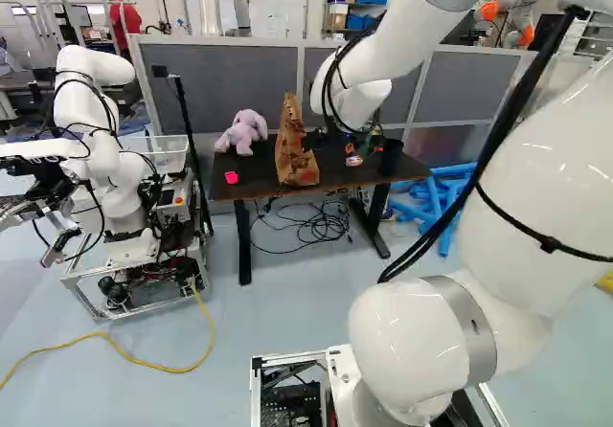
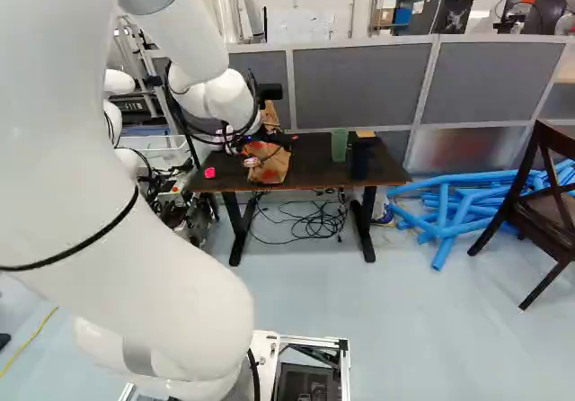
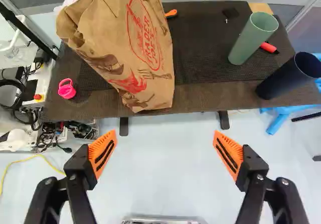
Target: Pick up the bag on the ground and place it on the table
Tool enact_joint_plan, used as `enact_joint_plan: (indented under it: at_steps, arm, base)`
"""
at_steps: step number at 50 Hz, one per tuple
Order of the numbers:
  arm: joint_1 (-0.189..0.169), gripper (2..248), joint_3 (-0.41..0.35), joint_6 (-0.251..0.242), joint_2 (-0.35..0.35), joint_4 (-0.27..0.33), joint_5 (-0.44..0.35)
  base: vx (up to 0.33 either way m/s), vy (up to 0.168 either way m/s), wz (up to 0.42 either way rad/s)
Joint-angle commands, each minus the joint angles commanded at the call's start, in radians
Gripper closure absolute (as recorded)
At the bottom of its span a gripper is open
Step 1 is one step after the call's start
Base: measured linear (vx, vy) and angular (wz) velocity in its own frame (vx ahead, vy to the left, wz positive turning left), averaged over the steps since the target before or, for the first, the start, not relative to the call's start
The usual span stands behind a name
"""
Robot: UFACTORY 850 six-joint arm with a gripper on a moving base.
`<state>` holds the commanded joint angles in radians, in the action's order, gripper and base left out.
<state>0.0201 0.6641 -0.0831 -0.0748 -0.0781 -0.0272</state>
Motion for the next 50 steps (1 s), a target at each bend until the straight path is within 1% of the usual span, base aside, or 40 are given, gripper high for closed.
enact_joint_plan:
  at_steps: [23, 37, 50]
  arm:
    - [-0.007, 3, -0.199, 0.029, -0.07, 0.027, -0.291]
    - [-0.01, 3, -0.296, 0.043, -0.105, 0.04, -0.434]
    - [-0.013, 3, -0.375, 0.054, -0.133, 0.051, -0.549]
  base:
    - [0.0, 0.0, 0.0]
    - [0.0, 0.0, 0.0]
    - [0.0, 0.0, 0.0]
